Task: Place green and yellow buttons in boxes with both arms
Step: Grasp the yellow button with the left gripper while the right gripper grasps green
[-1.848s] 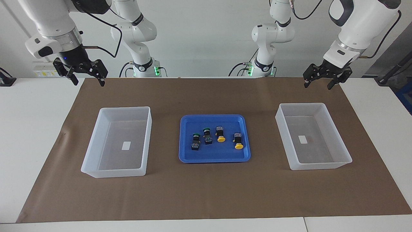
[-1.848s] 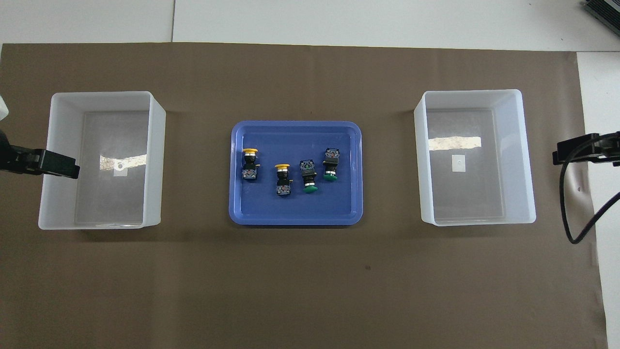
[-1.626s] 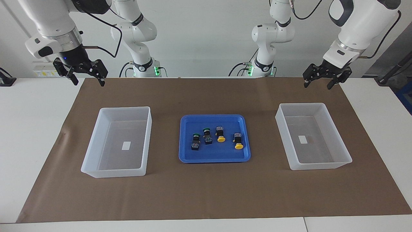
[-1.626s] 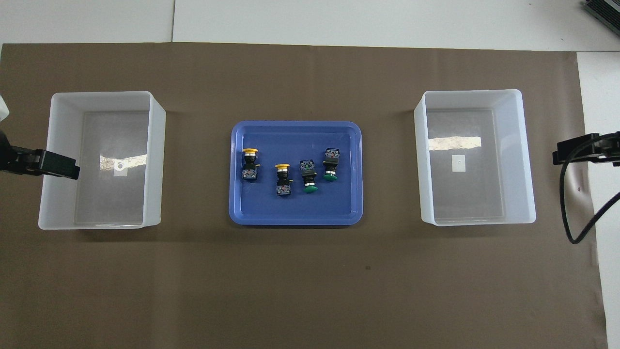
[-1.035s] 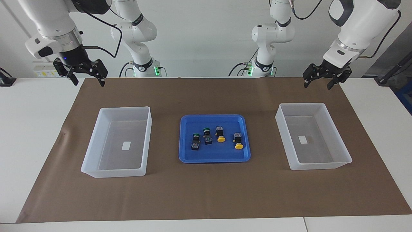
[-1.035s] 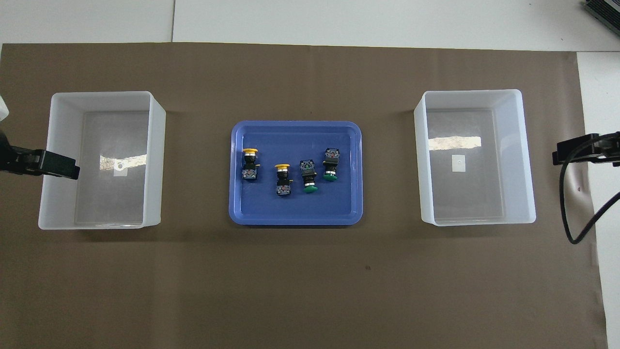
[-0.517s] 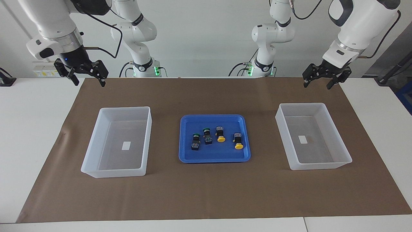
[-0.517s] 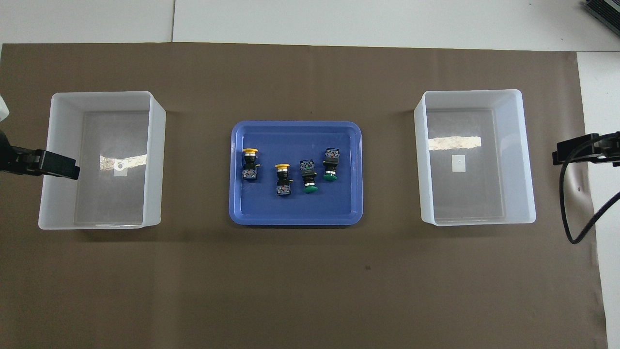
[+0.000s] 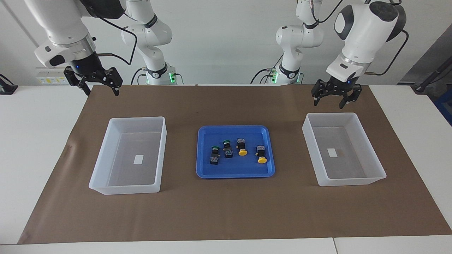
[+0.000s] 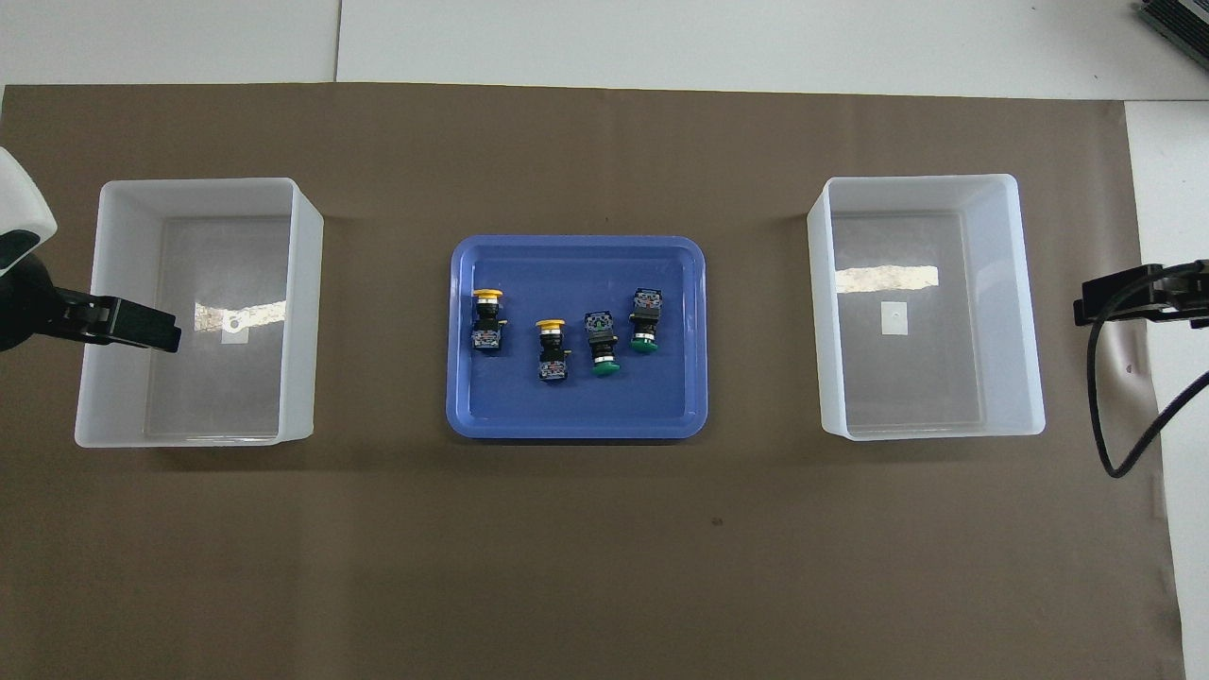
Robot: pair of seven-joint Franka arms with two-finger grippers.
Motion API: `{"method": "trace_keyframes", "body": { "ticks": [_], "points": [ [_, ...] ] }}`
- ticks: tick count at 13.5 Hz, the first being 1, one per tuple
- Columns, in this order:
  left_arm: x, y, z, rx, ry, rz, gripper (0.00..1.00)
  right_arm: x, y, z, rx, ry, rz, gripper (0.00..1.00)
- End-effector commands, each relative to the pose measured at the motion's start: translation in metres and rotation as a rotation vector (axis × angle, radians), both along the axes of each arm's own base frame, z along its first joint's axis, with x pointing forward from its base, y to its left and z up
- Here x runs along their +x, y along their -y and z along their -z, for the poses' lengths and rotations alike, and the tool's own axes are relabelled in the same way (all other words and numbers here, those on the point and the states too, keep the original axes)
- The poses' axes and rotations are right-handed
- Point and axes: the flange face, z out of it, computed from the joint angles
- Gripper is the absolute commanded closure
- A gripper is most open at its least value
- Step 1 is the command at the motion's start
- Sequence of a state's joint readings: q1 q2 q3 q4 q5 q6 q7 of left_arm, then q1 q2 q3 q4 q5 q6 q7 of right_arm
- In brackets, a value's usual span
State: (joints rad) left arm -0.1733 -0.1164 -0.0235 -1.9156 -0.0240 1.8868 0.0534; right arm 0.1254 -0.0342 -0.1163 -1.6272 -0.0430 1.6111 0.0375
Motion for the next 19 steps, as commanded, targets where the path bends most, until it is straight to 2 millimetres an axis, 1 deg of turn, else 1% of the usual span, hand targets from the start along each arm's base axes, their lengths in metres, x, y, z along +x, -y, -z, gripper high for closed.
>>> {"method": "trace_keyframes", "body": {
  "ticks": [1,2,4,5,6,7,8,9,10,11,12,13,14,15,17,18,19],
  "points": [
    [-0.013,0.039,0.032,-0.009,0.034,-0.016,0.0,-0.004,-0.017,0.013,0.006,0.026,0.012,0.0],
    [-0.011,0.051,0.045,-0.016,0.038,-0.039,0.0,-0.003,-0.017,0.014,0.006,0.032,0.013,0.0],
    [-0.005,0.09,0.08,-0.024,0.03,-0.056,0.0,-0.002,-0.02,0.023,0.008,0.035,0.009,0.0],
    [-0.001,0.105,0.092,-0.037,0.043,-0.093,0.0,0.0,-0.021,0.028,0.01,0.042,0.013,0.0],
    [0.001,0.116,0.104,-0.046,0.049,-0.116,0.0,0.001,-0.032,0.033,0.013,0.051,0.003,0.0],
    [0.001,0.12,0.113,-0.054,0.063,-0.117,0.0,0.004,-0.04,0.043,0.014,0.05,-0.001,0.0],
    [-0.001,0.12,0.121,-0.059,0.073,-0.117,0.0,0.01,-0.043,0.052,0.011,0.05,0.004,0.0],
    [-0.003,0.125,0.123,-0.062,0.078,-0.106,0.0,0.016,-0.057,0.063,0.013,0.05,-0.014,0.0],
    [-0.002,0.126,0.126,-0.066,0.085,-0.106,0.03,0.022,-0.063,0.071,0.013,0.057,-0.016,0.0],
    [0.0,0.128,0.129,-0.071,0.096,-0.107,0.03,0.027,-0.071,0.079,0.016,0.057,-0.007,0.0],
    [0.001,0.13,0.141,-0.069,0.09,-0.104,0.03,0.032,-0.08,0.088,0.017,0.062,-0.005,0.0],
    [0.001,0.139,0.15,-0.068,0.085,-0.093,0.03,0.036,-0.09,0.097,0.018,0.063,-0.006,0.0],
    [0.006,0.144,0.166,-0.07,0.081,-0.115,0.03,0.04,-0.1,0.105,0.018,0.07,-0.001,0.0],
    [0.008,0.154,0.175,-0.088,0.099,-0.142,0.05,0.045,-0.106,0.116,0.017,0.072,0.005,0.0],
    [0.01,0.159,0.19,-0.089,0.096,-0.15,0.07,0.054,-0.129,0.133,0.029,0.087,0.01,0.0],
    [0.012,0.16,0.2,-0.089,0.095,-0.152,0.09,0.059,-0.14,0.146,0.041,0.09,0.034,0.0],
    [0.012,0.166,0.206,-0.093,0.097,-0.154,0.1,0.062,-0.155,0.157,0.06,0.099,0.043,0.0]
  ]
}}
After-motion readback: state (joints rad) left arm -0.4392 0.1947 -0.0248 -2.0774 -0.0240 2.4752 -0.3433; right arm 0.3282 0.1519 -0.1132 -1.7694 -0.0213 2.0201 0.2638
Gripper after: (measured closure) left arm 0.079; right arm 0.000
